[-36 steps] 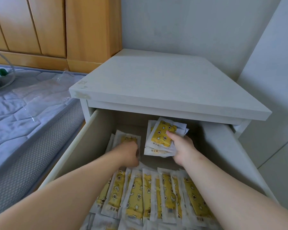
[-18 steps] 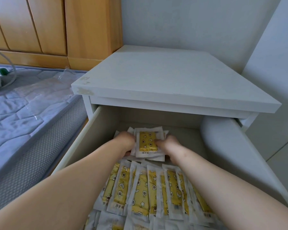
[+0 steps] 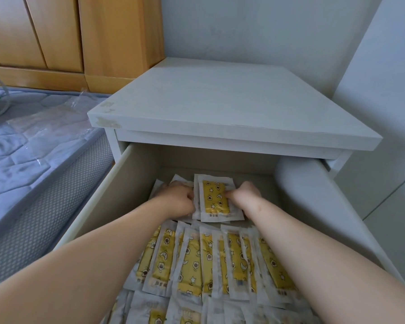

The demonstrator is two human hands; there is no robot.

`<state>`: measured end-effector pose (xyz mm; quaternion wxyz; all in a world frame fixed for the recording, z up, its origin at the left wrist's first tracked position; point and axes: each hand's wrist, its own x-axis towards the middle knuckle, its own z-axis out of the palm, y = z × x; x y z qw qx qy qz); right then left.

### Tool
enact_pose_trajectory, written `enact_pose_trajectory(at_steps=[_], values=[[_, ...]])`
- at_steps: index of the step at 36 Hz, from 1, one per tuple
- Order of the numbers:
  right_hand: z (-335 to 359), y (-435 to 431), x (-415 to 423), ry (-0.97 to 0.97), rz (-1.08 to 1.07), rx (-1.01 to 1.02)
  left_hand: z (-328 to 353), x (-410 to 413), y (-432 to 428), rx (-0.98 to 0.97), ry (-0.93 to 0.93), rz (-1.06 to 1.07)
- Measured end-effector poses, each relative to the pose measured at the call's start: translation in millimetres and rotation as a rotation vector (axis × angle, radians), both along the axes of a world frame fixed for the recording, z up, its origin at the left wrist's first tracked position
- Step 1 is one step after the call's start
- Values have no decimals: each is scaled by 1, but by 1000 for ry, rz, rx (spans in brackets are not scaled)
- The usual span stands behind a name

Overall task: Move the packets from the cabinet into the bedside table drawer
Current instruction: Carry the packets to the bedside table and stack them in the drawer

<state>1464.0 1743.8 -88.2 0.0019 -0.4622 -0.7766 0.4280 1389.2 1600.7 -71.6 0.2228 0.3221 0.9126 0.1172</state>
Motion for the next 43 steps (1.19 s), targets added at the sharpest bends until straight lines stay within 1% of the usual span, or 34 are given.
enact_pose_trajectory(at_steps=[2, 5, 8, 11, 13, 16, 19, 22, 25, 28, 31, 34, 37, 41, 43], values=[[1, 2, 1, -13, -13, 52, -6, -1, -1, -54, 22, -43], [0, 5, 3, 8, 13, 172, -10, -1, 0, -83, -57, -113], [-3, -1, 2, 20, 152, 159, -10, -1, 0, -149, -123, -168], [-7, -5, 3, -56, 283, 170, -9, -1, 0, -231, -83, -233], [-7, -1, 4, -44, 253, 119, -10, -1, -1, -288, -24, -268], [-4, 4, 3, -13, 112, 21, -10, 1, -2, -381, 90, -333], [-1, 9, 2, -25, 22, -36, -7, 2, -3, -423, 114, -358], [4, 14, 6, -24, -24, -36, -5, 2, -4, -414, 78, -344], [6, 18, 9, 10, -62, -28, -5, 2, -2, -340, 33, -312], [5, 16, 7, 114, -52, -67, -7, 3, 1, -255, 10, -260], [5, 8, 5, 190, -6, -115, -9, 2, 1, -262, 2, -228], [4, 1, 3, 176, 36, -84, -9, 3, 1, -289, -34, -230], [3, -3, 1, 161, 28, -25, -8, 3, 2, -311, -72, -243], [6, -8, 2, 120, 50, 108, -8, 4, 1, -344, -63, -261], [9, -9, 1, 89, 48, 96, -8, 4, 0, -348, -68, -262]])
